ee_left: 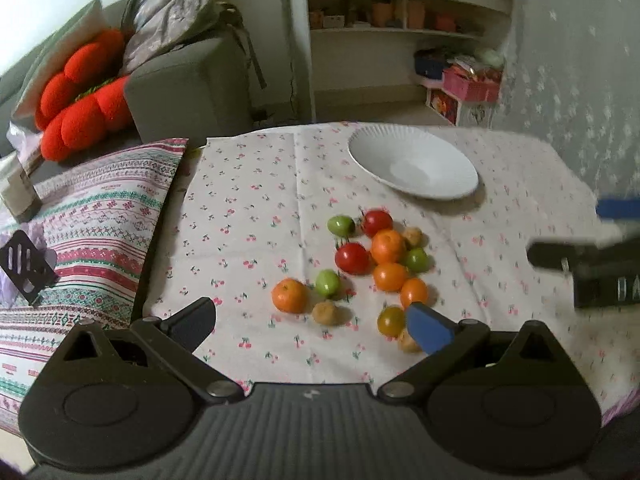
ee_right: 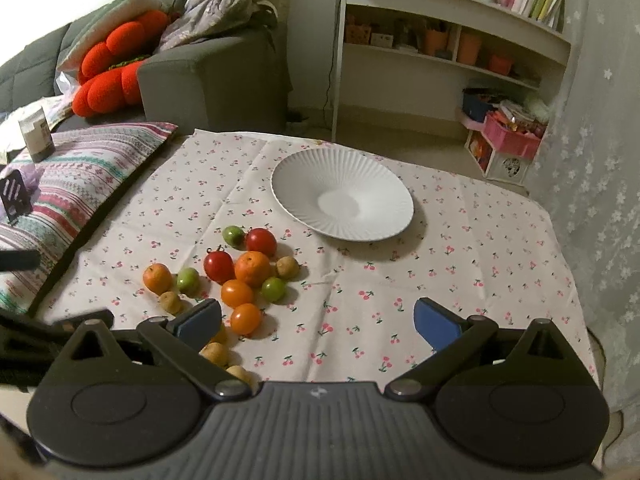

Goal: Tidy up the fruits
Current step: 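Move both tools toward the fruit cluster on the tablecloth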

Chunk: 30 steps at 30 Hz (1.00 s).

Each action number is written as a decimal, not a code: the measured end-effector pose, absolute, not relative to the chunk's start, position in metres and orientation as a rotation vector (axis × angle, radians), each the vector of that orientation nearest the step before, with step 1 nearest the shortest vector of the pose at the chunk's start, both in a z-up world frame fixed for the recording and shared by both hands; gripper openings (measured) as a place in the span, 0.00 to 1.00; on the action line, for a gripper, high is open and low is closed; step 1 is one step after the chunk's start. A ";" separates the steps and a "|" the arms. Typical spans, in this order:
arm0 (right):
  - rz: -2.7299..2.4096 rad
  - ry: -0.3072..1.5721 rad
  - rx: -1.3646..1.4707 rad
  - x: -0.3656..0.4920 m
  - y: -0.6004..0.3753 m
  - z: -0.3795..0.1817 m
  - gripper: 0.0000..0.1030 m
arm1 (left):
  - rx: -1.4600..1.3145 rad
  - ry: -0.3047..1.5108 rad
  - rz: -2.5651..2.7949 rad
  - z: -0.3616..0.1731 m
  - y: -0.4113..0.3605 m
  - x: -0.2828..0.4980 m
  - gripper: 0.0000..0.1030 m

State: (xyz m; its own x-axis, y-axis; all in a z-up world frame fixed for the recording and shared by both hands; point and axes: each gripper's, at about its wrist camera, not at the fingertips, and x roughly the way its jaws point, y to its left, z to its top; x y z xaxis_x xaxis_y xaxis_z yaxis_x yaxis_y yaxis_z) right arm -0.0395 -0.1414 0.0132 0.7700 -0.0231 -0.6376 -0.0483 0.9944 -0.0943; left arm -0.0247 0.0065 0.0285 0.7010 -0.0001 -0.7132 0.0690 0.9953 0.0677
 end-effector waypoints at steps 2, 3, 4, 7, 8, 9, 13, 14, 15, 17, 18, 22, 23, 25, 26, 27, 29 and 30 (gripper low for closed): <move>0.013 0.705 -0.101 -0.038 -0.143 0.012 1.00 | 0.065 0.780 -0.040 0.033 0.014 -0.017 0.88; 0.015 0.707 -0.091 -0.037 -0.145 0.012 0.99 | 0.061 0.778 -0.041 0.034 0.018 -0.013 0.88; 0.021 0.711 -0.078 -0.035 -0.146 0.012 0.99 | 0.060 0.789 -0.045 0.031 0.019 -0.008 0.88; 0.038 0.723 -0.041 -0.031 -0.148 0.008 0.99 | 0.029 0.830 -0.066 0.021 0.027 0.009 0.88; 0.049 0.728 -0.035 -0.030 -0.148 0.006 0.99 | 0.012 0.856 -0.076 0.015 0.030 0.018 0.88; 0.062 0.745 -0.043 -0.027 -0.146 0.004 0.99 | -0.002 0.880 -0.086 0.012 0.032 0.023 0.88; 0.084 0.769 -0.084 -0.017 -0.142 -0.001 0.97 | -0.081 0.946 -0.112 0.005 0.043 0.049 0.88; 0.086 0.775 -0.102 -0.013 -0.142 -0.003 0.97 | -0.091 0.955 -0.114 0.005 0.043 0.054 0.88; 0.091 0.786 -0.116 -0.008 -0.143 -0.005 0.96 | -0.095 0.958 -0.115 0.004 0.043 0.060 0.88; 0.115 0.806 -0.103 0.000 -0.145 -0.010 0.93 | -0.086 0.972 -0.119 0.001 0.042 0.072 0.88; 0.125 0.821 -0.087 0.005 -0.146 -0.012 0.91 | -0.082 0.982 -0.122 -0.001 0.041 0.077 0.88; 0.145 0.834 -0.086 0.017 -0.145 -0.015 0.89 | -0.080 1.028 -0.123 -0.023 0.048 0.086 0.88; 0.156 0.827 -0.101 0.020 -0.143 -0.017 0.89 | -0.082 1.041 -0.112 -0.027 0.052 0.089 0.88; 0.170 0.827 -0.142 0.027 -0.139 -0.020 0.89 | -0.100 1.060 -0.095 -0.033 0.061 0.091 0.87; 0.183 0.827 -0.151 0.031 -0.136 -0.022 0.89 | -0.111 1.060 -0.091 -0.032 0.064 0.092 0.87; 0.195 0.832 -0.160 0.034 -0.134 -0.025 0.89 | -0.120 1.051 -0.087 -0.032 0.068 0.090 0.87; 0.216 0.848 -0.174 0.042 -0.129 -0.031 0.88 | -0.116 1.042 -0.085 -0.031 0.070 0.090 0.87; 0.224 0.861 -0.180 0.046 -0.126 -0.034 0.87 | -0.109 1.044 -0.091 -0.031 0.071 0.089 0.85</move>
State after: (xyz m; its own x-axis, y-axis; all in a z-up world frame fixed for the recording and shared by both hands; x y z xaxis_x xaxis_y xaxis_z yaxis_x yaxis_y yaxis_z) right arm 0.0462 -0.1257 -0.0339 0.6309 0.1220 -0.7662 -0.2669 0.9614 -0.0667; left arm 0.0895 0.0710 -0.0310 0.5000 -0.1270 -0.8567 0.0230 0.9908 -0.1334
